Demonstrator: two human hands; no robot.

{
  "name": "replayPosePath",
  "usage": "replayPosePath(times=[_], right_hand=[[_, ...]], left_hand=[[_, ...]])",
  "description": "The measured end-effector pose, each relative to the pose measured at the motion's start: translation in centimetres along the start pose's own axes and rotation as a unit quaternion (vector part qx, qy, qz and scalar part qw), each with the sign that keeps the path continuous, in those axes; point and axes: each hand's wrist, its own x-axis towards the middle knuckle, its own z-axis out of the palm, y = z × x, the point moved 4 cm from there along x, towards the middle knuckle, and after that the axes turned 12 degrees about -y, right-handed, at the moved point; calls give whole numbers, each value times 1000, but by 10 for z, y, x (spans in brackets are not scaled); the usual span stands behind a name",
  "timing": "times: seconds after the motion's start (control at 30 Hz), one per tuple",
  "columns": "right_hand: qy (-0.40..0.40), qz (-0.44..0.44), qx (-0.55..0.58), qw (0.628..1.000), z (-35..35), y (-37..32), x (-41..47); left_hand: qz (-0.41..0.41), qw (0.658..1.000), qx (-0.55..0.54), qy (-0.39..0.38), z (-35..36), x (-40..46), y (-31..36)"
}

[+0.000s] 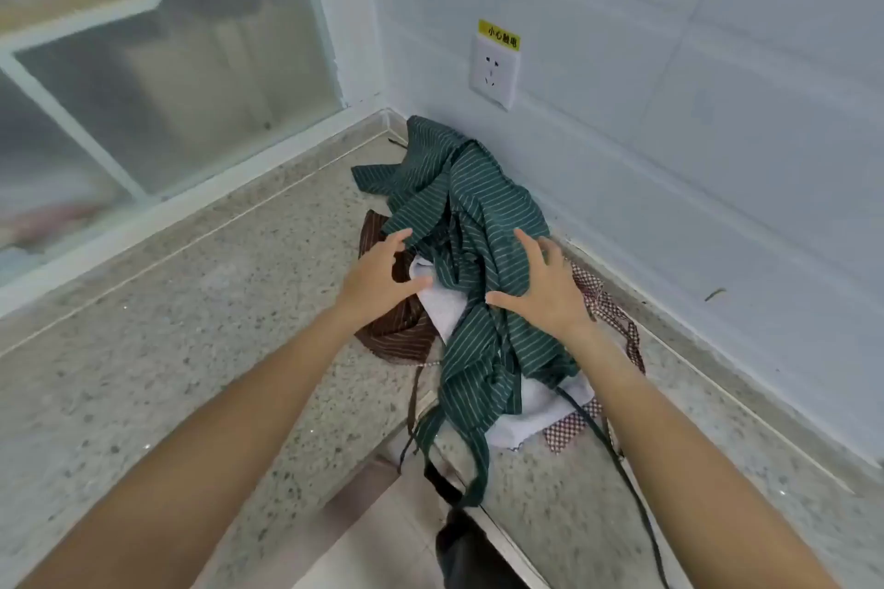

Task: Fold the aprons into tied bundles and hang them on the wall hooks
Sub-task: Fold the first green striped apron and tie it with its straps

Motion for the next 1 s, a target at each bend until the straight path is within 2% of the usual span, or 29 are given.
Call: replayPosePath(times=[0.07, 0.2, 0.3, 0.4, 0.47, 0.53, 0.63, 0.77, 0.9, 1.0], right_hand=[[-11, 5, 36, 999, -2, 6, 35], [-50, -8, 21, 998, 7, 14, 94], [-74, -5, -30, 997, 9, 28, 120], [-36, -42, -50, 997, -3, 34, 125], [19, -63, -10, 998, -17, 37, 119], [66, -82, 36, 994, -34, 41, 109], [79, -113, 119, 983, -54, 36, 91], [91, -87, 254, 959, -76, 22, 68], [91, -77, 374, 920, -82, -2, 44], [96, -85, 350, 928, -84, -23, 18]], left_hand=[[38, 998, 50, -2, -4, 43, 11], [83, 980, 181, -3, -7, 115, 22], [92, 964, 240, -66, -1, 159, 18], [125, 932, 316, -124, 5, 188, 16], [158, 916, 350, -114, 5, 194, 18], [206, 912, 346, -74, 2, 195, 25], [253, 918, 301, -56, -1, 181, 37], [188, 962, 150, -126, -2, 143, 52], [161, 984, 46, -61, -1, 107, 69], [164, 986, -1, -23, -12, 77, 72]])
